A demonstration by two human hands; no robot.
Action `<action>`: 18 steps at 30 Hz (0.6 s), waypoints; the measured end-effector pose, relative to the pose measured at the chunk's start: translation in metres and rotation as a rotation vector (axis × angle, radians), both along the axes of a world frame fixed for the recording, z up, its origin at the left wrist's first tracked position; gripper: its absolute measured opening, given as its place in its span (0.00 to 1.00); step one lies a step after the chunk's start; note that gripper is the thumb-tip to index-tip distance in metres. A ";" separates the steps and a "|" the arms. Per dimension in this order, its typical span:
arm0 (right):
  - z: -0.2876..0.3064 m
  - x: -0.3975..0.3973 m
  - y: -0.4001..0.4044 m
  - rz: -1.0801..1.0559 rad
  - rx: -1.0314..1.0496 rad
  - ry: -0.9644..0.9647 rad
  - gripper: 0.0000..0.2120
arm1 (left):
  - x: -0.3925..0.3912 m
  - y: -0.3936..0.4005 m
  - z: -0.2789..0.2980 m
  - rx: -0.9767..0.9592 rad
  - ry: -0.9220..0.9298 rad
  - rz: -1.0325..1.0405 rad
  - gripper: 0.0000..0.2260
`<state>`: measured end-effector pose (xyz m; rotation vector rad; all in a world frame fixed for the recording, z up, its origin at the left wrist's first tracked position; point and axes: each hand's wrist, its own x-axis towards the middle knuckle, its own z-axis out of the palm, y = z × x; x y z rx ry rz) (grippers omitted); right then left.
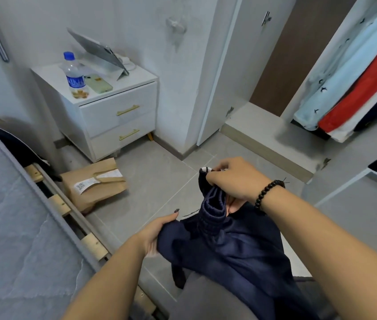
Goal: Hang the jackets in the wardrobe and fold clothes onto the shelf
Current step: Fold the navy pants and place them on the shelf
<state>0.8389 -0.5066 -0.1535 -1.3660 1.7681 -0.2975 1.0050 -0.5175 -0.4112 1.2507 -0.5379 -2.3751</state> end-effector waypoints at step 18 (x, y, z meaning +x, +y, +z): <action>0.069 -0.058 0.019 -0.273 -0.456 -0.053 0.16 | -0.019 -0.034 0.284 -0.841 -0.229 -0.129 0.04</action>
